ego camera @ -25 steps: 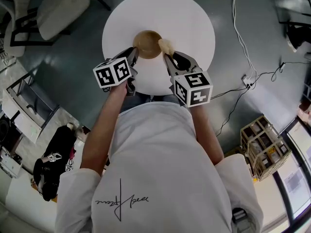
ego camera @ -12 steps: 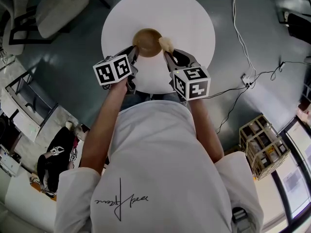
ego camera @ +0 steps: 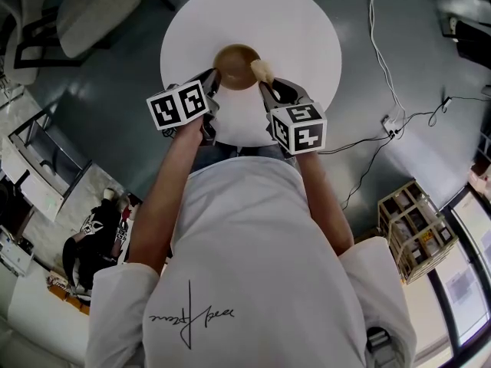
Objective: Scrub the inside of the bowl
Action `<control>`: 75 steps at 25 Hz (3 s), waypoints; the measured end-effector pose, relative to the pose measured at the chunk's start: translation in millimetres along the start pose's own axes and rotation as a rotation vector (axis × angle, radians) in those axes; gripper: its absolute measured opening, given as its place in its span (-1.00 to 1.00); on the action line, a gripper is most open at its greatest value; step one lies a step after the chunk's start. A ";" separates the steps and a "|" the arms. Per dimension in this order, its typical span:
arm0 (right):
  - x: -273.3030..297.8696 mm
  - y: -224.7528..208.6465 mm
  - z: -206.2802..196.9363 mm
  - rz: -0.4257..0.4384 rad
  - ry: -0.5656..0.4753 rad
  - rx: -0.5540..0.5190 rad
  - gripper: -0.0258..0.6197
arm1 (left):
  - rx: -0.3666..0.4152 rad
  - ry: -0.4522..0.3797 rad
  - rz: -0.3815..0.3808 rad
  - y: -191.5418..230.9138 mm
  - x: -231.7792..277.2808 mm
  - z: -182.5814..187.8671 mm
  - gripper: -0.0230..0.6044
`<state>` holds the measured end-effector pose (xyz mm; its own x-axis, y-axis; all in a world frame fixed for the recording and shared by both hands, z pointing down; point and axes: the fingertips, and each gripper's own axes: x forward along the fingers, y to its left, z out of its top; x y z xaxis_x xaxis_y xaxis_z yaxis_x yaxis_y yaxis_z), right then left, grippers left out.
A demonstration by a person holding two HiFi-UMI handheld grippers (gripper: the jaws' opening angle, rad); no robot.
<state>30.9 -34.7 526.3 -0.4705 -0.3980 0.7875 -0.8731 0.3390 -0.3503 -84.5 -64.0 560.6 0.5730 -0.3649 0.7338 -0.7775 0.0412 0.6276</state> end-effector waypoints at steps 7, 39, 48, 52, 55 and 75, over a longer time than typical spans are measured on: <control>1.9 0.8 -0.1 0.005 0.004 -0.003 -0.66 | -0.012 0.003 -0.004 0.9 0.8 1.5 -0.87; 1.5 13.0 -8.7 0.032 0.009 0.027 -0.66 | -0.041 -0.006 0.018 0.2 -0.8 1.7 -0.88; 3.6 22.7 -14.6 0.053 0.020 0.022 -0.66 | -0.062 -0.012 0.018 -0.1 -1.2 -1.2 -0.88; 4.3 23.0 -14.0 0.054 0.022 0.027 -0.66 | -0.072 -0.016 0.016 1.2 -2.2 -2.0 -0.88; 6.0 25.1 -13.8 0.056 0.026 0.022 -0.66 | -0.082 -0.022 0.019 1.9 -1.8 -1.7 -0.88; 16.6 51.5 -16.3 0.107 0.047 -0.011 -0.66 | -0.116 -0.039 0.011 5.5 -5.4 -0.7 -0.88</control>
<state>-19.8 -9.9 529.6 -0.5545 -0.3184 0.7689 -0.8165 0.3867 -0.4287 -91.6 -61.1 560.3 0.5525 -0.3999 0.7313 -0.7471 0.1515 0.6472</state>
